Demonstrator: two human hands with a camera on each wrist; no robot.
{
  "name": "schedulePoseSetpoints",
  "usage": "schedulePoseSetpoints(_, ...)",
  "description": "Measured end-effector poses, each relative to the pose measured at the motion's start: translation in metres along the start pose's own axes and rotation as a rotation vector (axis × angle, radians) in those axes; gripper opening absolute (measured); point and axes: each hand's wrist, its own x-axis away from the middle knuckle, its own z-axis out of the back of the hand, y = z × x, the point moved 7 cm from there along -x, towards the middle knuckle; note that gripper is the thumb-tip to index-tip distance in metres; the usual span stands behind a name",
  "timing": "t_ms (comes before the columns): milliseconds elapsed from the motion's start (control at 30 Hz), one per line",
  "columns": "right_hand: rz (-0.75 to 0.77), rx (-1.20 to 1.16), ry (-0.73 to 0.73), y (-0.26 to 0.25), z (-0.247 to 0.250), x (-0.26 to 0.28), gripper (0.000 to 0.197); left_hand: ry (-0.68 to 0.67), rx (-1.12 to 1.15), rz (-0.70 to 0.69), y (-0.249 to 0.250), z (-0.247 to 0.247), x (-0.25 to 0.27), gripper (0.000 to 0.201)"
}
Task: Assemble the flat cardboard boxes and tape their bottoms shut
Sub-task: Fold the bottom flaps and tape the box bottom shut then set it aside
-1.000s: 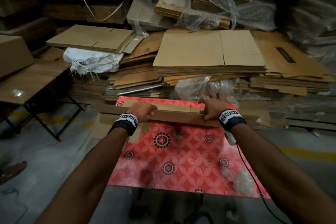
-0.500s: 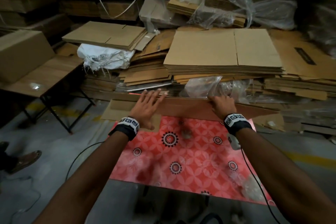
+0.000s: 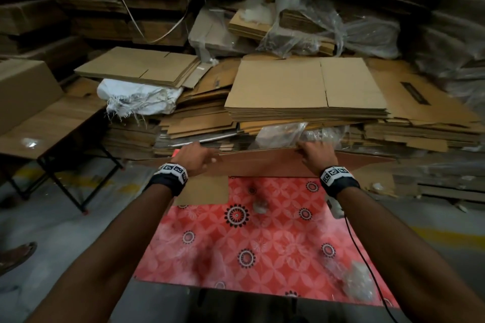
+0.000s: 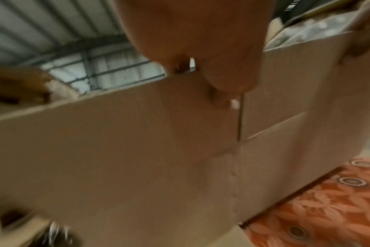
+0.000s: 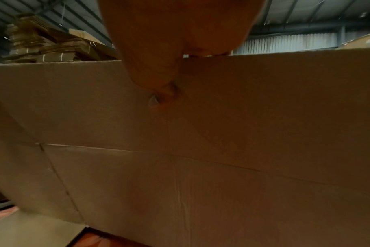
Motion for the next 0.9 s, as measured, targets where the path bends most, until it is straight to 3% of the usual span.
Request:
schedulePoseSetpoints(100, -0.04, -0.005, 0.057, 0.013, 0.017, -0.002, 0.016, 0.076, 0.063, 0.002, 0.004, 0.019, -0.011, 0.043)
schedulePoseSetpoints(200, -0.095, -0.003, 0.061, 0.025, 0.041, -0.002, 0.022, 0.155, 0.069, 0.049, 0.013, 0.041, -0.026, 0.035)
schedulePoseSetpoints(300, -0.188, -0.024, 0.064, 0.04, 0.062, -0.004, 0.028, 0.205, -0.003, 0.075, 0.025, 0.062, -0.042, 0.042)
schedulePoseSetpoints(467, -0.314, -0.132, 0.215, 0.061, 0.115, -0.015, 0.02, 0.349, 0.073, 0.147, 0.037, 0.122, -0.062, 0.042)
schedulePoseSetpoints(700, -0.366, -0.137, 0.487, 0.083, 0.222, -0.043, 0.019, 0.625, 0.095, 0.142, 0.023, 0.215, -0.097, 0.038)
schedulePoseSetpoints(900, -0.419, -0.1, 0.609, 0.102, 0.282, -0.07, 0.023, 0.823, 0.176, 0.087, 0.012, 0.282, -0.142, 0.04)
